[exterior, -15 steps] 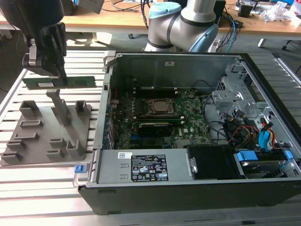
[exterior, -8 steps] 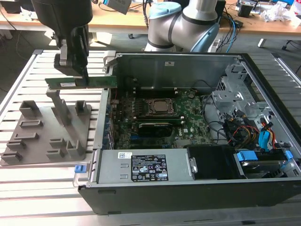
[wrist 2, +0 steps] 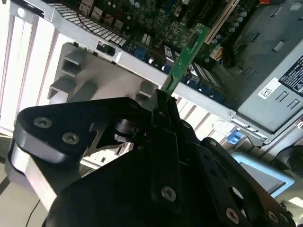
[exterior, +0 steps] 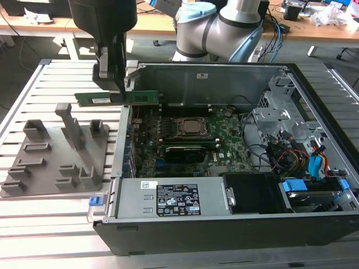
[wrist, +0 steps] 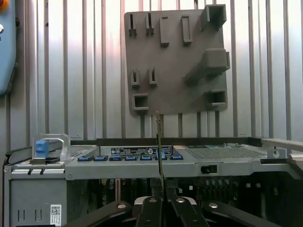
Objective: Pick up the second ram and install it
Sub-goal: 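Pick up the second ram and move it above second insertion slot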
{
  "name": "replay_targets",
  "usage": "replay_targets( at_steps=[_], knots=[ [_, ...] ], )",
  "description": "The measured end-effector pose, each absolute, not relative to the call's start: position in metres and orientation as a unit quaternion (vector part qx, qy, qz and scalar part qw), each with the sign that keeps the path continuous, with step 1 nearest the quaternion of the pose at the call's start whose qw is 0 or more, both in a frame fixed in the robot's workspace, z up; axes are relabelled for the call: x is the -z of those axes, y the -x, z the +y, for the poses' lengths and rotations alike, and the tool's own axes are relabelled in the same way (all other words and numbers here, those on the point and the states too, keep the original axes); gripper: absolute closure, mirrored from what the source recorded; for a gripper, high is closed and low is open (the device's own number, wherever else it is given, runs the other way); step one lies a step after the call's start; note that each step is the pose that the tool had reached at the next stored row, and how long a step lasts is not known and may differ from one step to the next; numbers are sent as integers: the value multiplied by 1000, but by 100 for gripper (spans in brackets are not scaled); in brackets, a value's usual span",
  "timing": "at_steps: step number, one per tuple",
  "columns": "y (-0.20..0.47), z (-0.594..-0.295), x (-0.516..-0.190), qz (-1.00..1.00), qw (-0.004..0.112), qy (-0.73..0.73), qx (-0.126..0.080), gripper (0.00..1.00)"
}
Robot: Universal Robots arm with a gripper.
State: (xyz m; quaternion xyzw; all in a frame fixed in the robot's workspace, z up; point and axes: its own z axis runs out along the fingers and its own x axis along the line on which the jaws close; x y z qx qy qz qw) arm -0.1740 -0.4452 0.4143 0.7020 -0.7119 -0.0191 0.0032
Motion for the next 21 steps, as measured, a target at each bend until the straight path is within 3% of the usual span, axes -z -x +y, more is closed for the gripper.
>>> replay_targets(
  at_steps=[21],
  knots=[
    [78,-445,-414,-712,3,-702,19,86]
  ],
)
